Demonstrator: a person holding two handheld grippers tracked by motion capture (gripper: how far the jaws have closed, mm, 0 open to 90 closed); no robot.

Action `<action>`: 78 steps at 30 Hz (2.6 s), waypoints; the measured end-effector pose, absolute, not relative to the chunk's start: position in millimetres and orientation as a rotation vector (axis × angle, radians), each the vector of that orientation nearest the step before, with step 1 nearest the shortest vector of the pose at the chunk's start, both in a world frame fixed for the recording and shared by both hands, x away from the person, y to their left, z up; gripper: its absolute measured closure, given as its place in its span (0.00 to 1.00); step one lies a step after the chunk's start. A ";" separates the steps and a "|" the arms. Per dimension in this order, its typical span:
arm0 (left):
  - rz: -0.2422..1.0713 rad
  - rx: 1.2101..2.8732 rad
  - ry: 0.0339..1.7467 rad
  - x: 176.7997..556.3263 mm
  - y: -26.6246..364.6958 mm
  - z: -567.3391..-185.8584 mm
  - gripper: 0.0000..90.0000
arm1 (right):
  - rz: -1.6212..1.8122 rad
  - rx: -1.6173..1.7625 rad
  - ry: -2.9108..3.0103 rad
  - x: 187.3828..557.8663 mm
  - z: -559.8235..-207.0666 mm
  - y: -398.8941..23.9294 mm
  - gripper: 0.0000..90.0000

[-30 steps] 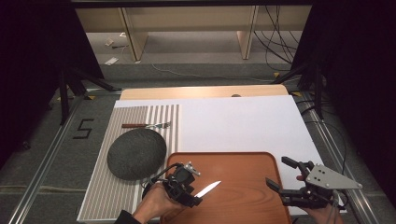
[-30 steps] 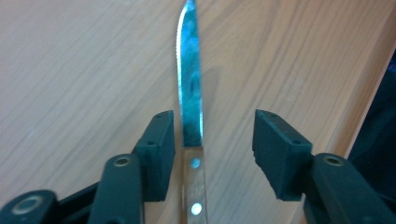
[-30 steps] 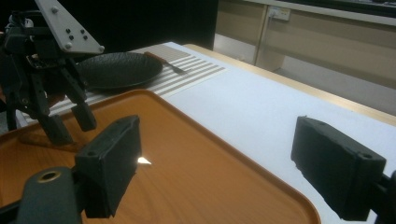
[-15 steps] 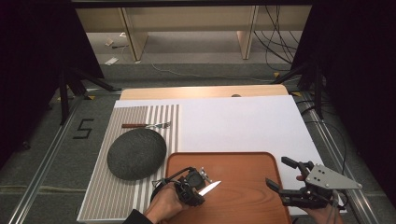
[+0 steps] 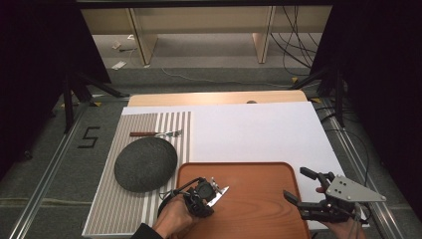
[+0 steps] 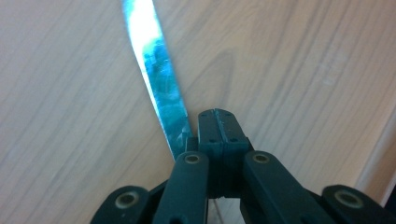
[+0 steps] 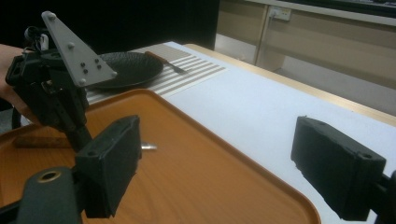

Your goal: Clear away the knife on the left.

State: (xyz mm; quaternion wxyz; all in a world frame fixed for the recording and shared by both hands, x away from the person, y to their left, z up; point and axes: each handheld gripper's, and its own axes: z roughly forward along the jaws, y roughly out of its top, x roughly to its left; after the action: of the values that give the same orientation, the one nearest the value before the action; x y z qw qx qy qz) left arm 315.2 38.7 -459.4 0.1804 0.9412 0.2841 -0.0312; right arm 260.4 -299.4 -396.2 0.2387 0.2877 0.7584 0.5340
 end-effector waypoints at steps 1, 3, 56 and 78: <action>-0.085 2.662 0.805 315.7 40.0 -459.2 1.00 | 1.462 0.787 2.078 260.4 -396.1 -299.6 0.19; -0.087 2.664 0.814 316.2 42.2 -459.0 1.00 | 1.463 0.789 2.079 260.4 -396.0 -299.9 0.19; -0.195 2.700 0.908 321.9 92.4 -458.6 1.00 | 1.456 0.783 2.073 259.5 -395.5 -300.3 0.19; -0.195 2.570 0.902 321.1 90.9 -449.8 0.67 | 1.456 0.779 2.074 259.7 -395.9 -299.8 0.19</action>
State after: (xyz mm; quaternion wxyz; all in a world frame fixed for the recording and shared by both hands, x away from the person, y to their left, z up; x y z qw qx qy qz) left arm 321.1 90.9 -449.8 0.2040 0.9213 0.3235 -0.0698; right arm 259.7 -299.8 -395.9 0.2427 0.2851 0.7589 0.5327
